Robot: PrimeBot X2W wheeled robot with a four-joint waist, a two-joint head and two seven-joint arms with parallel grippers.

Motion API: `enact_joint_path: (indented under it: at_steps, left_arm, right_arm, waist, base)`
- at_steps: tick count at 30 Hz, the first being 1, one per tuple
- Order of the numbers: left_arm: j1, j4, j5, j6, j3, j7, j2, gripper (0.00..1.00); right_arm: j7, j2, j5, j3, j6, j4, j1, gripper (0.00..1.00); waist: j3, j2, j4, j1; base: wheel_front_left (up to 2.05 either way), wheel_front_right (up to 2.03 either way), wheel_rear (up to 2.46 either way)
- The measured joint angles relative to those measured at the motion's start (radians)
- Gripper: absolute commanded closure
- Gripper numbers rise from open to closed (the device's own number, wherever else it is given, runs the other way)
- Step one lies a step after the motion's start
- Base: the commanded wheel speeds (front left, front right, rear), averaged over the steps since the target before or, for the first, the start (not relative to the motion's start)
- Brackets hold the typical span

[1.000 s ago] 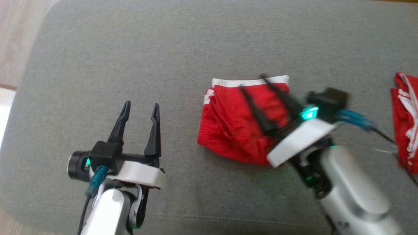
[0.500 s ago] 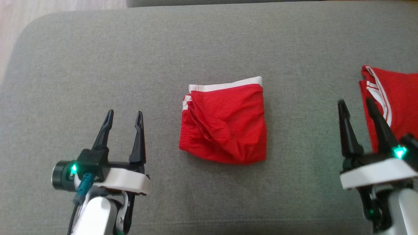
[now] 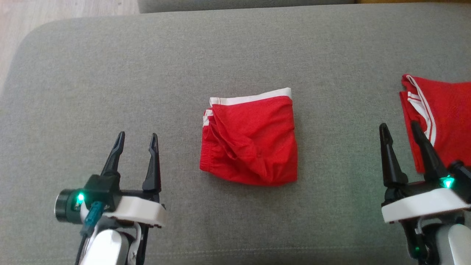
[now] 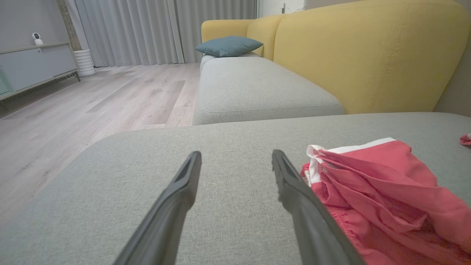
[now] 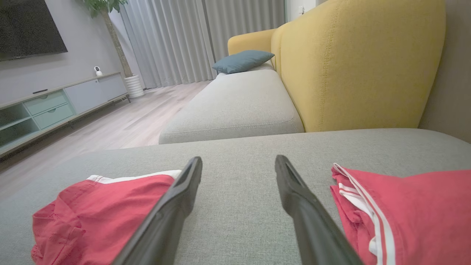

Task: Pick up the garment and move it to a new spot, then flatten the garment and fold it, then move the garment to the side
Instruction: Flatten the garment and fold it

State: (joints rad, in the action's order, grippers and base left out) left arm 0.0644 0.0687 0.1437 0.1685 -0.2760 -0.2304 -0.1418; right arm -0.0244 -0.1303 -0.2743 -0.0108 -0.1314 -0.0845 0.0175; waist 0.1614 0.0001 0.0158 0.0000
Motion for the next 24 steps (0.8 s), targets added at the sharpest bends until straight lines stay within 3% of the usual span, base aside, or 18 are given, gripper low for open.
enact_joint_path:
  at_steps: [11, 18, 19, 20, 24]
  left_arm:
    - [0.000, -0.001, 0.000, 0.009, -0.003, 0.001, -0.006, 0.00]
    - [0.011, 0.000, 0.000, 0.008, -0.013, 0.001, -0.006, 0.00]
    - [0.016, 0.001, 0.000, 0.007, -0.016, 0.000, -0.006, 0.00]
    - [0.025, 0.002, 0.000, 0.007, -0.019, 0.000, -0.006, 0.00]
    - [0.054, 0.005, 0.000, 0.006, -0.034, -0.005, -0.001, 0.00]
  right_arm:
    - [0.045, -0.005, 0.003, -0.027, 0.000, 0.021, -0.006, 0.00]
    - [0.055, 0.004, -0.018, -0.231, 0.000, 0.165, -0.103, 0.00]
    - [0.053, 0.010, -0.026, -0.268, 0.000, 0.193, -0.129, 0.67]
    - [0.053, 0.019, -0.032, -0.300, 0.000, 0.228, -0.156, 1.00]
    - [0.032, 0.041, -0.064, -0.388, 0.000, 0.358, -0.233, 1.00]
  waist:
    - [0.006, 0.0000, 0.008, 0.0000]
    - [0.026, 0.0000, 0.029, 0.0000]
    - [0.029, 0.0000, 0.033, 0.0000]
    - [0.032, 0.0000, 0.039, 0.0000]
    - [0.044, 0.0000, 0.064, 0.0000]
  base:
    - [0.00, 0.00, 0.00]
    - [0.00, 0.00, 0.00]
    - [0.00, 0.00, 0.00]
    - [0.00, 0.00, 0.00]
    - [0.00, 0.00, 0.00]
